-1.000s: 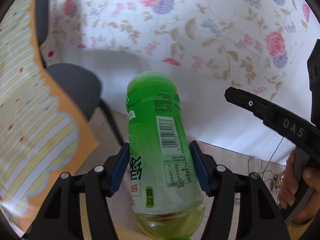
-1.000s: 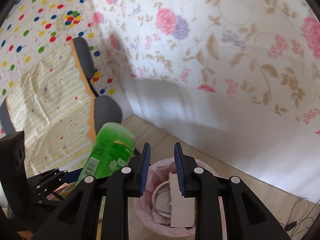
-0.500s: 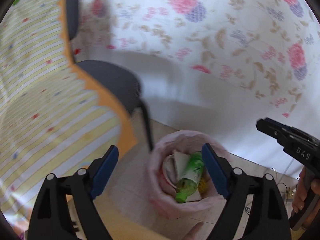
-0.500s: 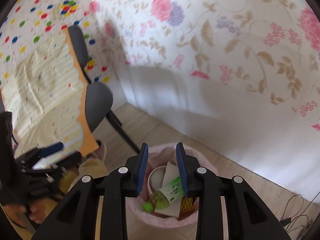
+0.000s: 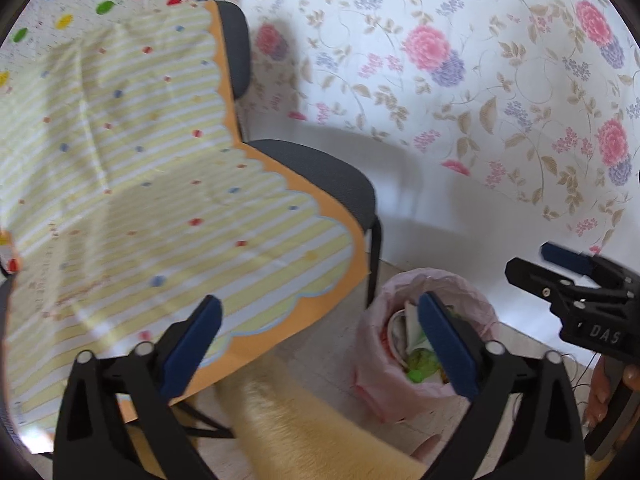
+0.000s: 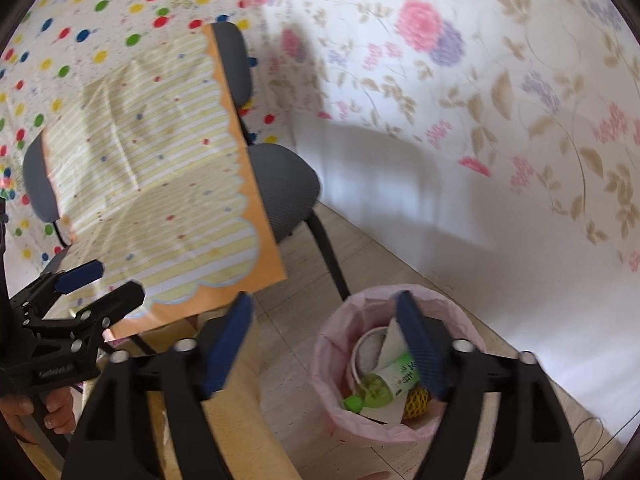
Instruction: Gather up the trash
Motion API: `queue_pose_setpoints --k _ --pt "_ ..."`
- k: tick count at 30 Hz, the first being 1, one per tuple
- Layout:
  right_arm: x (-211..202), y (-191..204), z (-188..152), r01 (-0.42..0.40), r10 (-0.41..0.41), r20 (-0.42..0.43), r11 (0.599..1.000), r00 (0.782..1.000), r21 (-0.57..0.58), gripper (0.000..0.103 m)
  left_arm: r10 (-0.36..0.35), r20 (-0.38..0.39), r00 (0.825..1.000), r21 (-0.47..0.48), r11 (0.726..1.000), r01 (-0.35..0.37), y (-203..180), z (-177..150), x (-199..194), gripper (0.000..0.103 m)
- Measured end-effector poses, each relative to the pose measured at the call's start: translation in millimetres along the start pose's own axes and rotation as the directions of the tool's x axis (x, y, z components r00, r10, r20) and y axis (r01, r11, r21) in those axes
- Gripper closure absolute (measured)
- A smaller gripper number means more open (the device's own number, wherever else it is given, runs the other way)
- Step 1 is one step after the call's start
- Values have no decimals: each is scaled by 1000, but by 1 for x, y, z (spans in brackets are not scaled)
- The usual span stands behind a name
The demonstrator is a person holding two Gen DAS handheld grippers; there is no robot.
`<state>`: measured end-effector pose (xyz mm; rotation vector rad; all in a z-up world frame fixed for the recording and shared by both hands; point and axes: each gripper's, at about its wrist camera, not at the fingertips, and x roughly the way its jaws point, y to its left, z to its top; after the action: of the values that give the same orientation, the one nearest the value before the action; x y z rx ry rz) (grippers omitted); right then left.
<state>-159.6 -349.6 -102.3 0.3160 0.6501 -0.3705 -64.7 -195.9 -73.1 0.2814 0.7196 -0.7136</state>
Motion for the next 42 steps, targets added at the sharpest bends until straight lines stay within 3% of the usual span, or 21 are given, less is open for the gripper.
queue_pose_setpoints --k 7,19,42 --pt "-25 34 8 3 -1 21 997 1000 -81 13 103 3 995 -4 995 -103 24 -12 -37 7" --pt "-54 62 7 15 -9 37 986 999 -166 11 240 4 971 -149 960 -237 82 -34 -83 7" --pt "-48 66 2 -1 4 13 986 1000 -169 11 256 -29 966 -180 950 -257 96 -41 -82 7"
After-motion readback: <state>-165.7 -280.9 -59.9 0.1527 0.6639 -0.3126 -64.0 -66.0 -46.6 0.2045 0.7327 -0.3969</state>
